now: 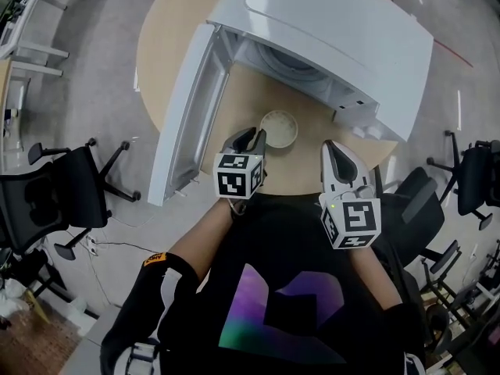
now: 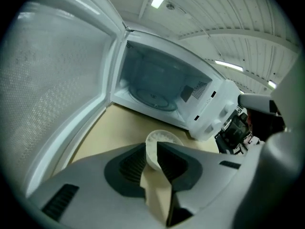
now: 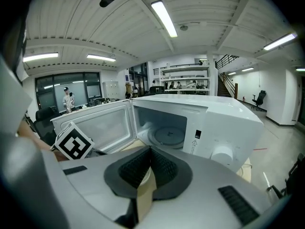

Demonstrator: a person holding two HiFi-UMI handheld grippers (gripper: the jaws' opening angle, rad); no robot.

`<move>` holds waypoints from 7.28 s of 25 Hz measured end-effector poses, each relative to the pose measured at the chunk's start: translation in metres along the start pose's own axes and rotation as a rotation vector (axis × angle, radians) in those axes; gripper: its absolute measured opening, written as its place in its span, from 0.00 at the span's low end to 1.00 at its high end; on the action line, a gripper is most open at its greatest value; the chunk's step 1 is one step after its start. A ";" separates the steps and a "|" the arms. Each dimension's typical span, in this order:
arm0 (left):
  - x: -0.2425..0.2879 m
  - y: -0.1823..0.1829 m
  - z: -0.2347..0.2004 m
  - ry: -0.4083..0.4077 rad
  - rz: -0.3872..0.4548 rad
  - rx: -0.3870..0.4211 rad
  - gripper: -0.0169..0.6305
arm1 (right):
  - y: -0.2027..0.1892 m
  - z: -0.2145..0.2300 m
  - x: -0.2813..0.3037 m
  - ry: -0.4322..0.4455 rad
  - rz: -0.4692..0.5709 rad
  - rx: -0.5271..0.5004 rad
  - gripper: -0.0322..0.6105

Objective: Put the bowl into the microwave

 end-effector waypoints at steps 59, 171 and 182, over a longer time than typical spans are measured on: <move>0.027 -0.003 0.006 -0.277 -0.084 -0.520 0.15 | 0.008 0.025 -0.019 -0.071 0.043 -0.033 0.07; 0.096 0.142 0.001 -0.292 0.219 -0.705 0.16 | 0.044 0.017 -0.003 -0.058 0.156 -0.174 0.07; 0.010 0.098 0.016 -0.363 0.268 -0.482 0.15 | 0.022 -0.016 -0.018 -0.104 0.134 -0.033 0.07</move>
Point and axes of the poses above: the fingertips, and each gripper's own axes: x forward along the fingers, z to its right, y out of its top, the point moved 6 cm from there along -x, backward along the fingers, and after that the axes turned 9 degrees about y, right-handed, at the moved point
